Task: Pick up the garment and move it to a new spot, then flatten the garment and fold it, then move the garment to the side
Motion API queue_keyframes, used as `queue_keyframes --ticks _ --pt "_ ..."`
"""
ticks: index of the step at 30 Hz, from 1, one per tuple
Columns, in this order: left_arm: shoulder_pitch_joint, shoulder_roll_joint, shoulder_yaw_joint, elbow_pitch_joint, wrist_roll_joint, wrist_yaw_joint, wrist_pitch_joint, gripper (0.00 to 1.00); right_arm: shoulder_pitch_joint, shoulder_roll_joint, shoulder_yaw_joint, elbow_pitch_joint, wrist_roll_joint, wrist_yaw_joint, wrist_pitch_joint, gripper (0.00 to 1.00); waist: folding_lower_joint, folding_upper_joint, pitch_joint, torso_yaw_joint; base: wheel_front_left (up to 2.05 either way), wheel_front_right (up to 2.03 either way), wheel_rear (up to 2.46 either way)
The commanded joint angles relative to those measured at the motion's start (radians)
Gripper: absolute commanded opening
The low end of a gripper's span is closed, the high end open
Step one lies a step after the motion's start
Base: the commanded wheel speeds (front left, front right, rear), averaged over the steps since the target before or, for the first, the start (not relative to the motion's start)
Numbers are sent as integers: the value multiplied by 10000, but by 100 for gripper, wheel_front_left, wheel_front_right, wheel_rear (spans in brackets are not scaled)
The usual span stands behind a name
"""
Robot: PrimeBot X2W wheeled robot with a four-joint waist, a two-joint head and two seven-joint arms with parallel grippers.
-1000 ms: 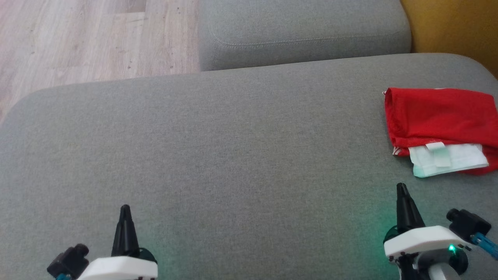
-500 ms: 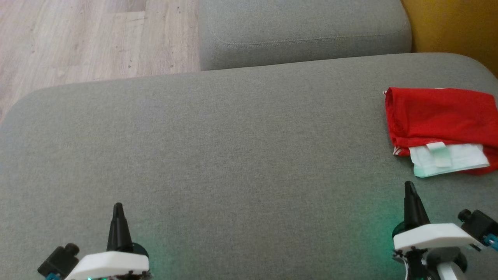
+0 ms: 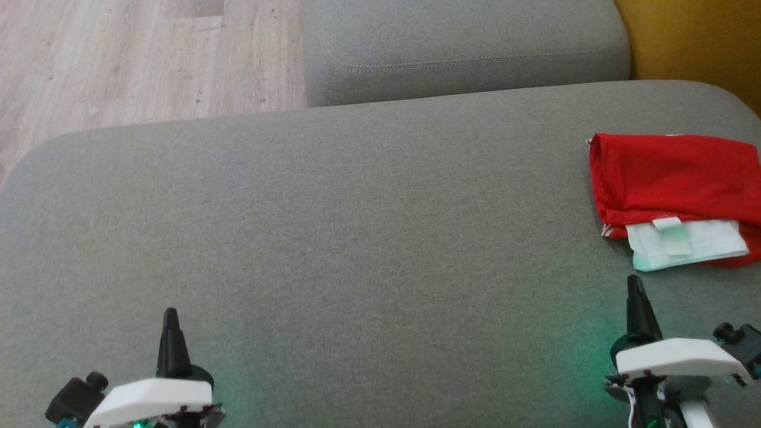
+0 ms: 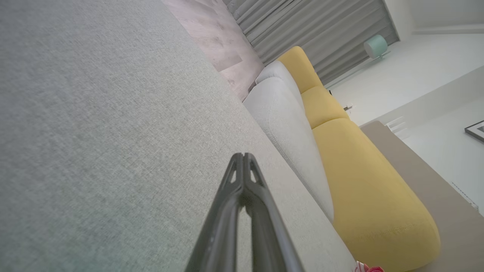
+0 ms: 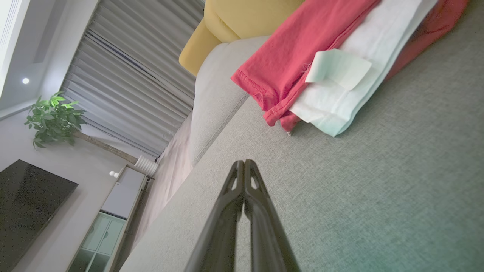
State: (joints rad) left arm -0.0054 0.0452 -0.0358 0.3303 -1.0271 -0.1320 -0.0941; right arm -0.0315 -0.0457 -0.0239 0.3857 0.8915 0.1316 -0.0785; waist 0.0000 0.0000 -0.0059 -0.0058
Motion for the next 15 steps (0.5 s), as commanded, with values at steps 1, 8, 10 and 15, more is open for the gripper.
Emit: queue_keyframes --ticks 1,8,10,15 --pt "-570 107 232 -378 -280 7 91 0 -594 -34 3 -428 356 -5 85 0 0 0 3 2 0 0 0" --pt "-611 112 337 -423 -814 7 267 0 -610 -36 -82 -521 999 -5 258 0 0 0 11 7 0 0 0" --pt "-625 114 372 -438 -992 8 326 0 -616 -37 -111 -552 1213 -5 316 0 0 0 14 9 0 0 0" --pt "-660 117 461 -475 -1436 8 473 0 -629 -38 -182 -629 1749 -6 460 0 0 0 21 13 0 0 0"
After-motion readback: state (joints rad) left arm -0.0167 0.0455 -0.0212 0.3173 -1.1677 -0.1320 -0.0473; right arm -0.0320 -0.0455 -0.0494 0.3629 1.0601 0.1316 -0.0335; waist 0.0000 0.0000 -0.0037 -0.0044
